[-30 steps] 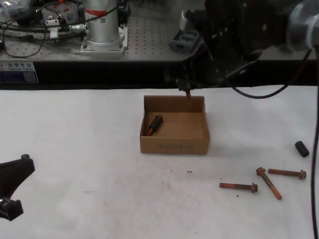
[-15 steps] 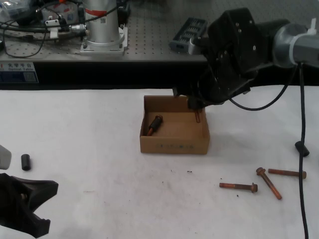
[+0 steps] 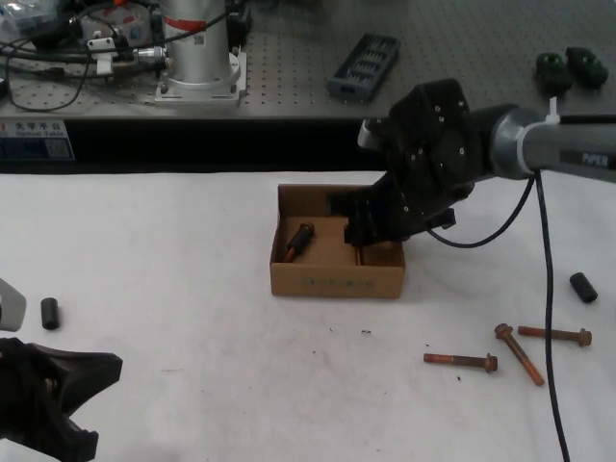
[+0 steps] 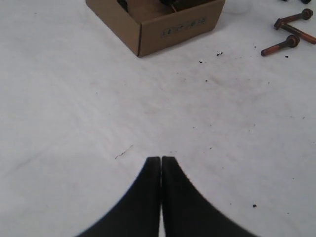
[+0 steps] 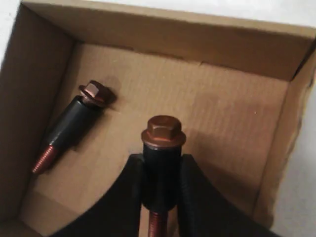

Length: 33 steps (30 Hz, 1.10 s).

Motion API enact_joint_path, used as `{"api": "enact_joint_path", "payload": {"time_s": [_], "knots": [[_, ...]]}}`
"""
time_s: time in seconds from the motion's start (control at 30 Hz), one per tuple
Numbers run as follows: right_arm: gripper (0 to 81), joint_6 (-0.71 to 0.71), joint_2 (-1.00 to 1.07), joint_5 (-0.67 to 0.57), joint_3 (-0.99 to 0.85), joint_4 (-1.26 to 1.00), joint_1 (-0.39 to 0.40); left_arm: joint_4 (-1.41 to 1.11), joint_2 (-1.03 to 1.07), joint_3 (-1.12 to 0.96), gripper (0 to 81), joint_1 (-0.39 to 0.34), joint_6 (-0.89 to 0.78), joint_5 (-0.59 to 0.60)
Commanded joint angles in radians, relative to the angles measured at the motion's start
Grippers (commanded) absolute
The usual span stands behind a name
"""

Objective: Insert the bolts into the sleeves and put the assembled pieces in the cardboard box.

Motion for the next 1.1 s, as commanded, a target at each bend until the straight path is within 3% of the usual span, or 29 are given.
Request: {"api": "enact_joint_path", "payload": {"time_s": [0.0,0.1,0.13,0.2,0.33,0.4,0.57,0.67,0.87,0.93,1.07], "knots": [[5.3,-0.008,-0.006,-0.014,-0.014,-0.024,-0.005,-0.005,-0.008,-0.012,0.6,-0.004,0.022,0.008],[0.1,-0.009,-0.006,-0.014,-0.014,-0.028,-0.005,-0.005,-0.008,-0.012,0.6,-0.004,0.022,0.008],[4.5,-0.009,-0.006,-0.014,-0.014,-0.028,-0.005,-0.005,-0.008,-0.012,0.6,-0.004,0.022,0.008],[16.7,-0.005,-0.008,-0.014,-0.014,-0.028,-0.005,-0.005,-0.008,-0.012,0.6,-0.004,0.022,0.006],[53.3,0.027,-0.023,-0.014,-0.014,-0.028,-0.005,-0.005,-0.008,-0.012,0.6,-0.004,0.039,0.006],[61.9,0.030,-0.039,-0.038,-0.014,-0.022,-0.005,-0.005,-0.008,-0.012,0.6,-0.004,0.063,0.001],[54.5,0.097,-0.120,-0.192,-0.014,-0.019,0.002,-0.007,-0.008,-0.012,0.6,-0.004,0.067,-0.003],[48.7,0.091,-0.201,-0.201,-0.014,0.009,0.021,-0.010,-0.008,-0.012,0.6,-0.004,0.067,-0.003],[47.5,0.102,-0.387,-0.302,-0.011,0.062,0.085,-0.010,-0.008,-0.005,0.6,-0.004,0.105,-0.005],[47.5,0.069,-0.456,-0.274,-0.009,0.122,0.115,-0.012,-0.008,-0.005,0.6,-0.004,0.118,-0.005],[47.5,-0.045,-0.616,-0.054,0.030,0.244,0.174,-0.012,-0.008,-0.005,0.6,-0.004,0.118,-0.005]]}}
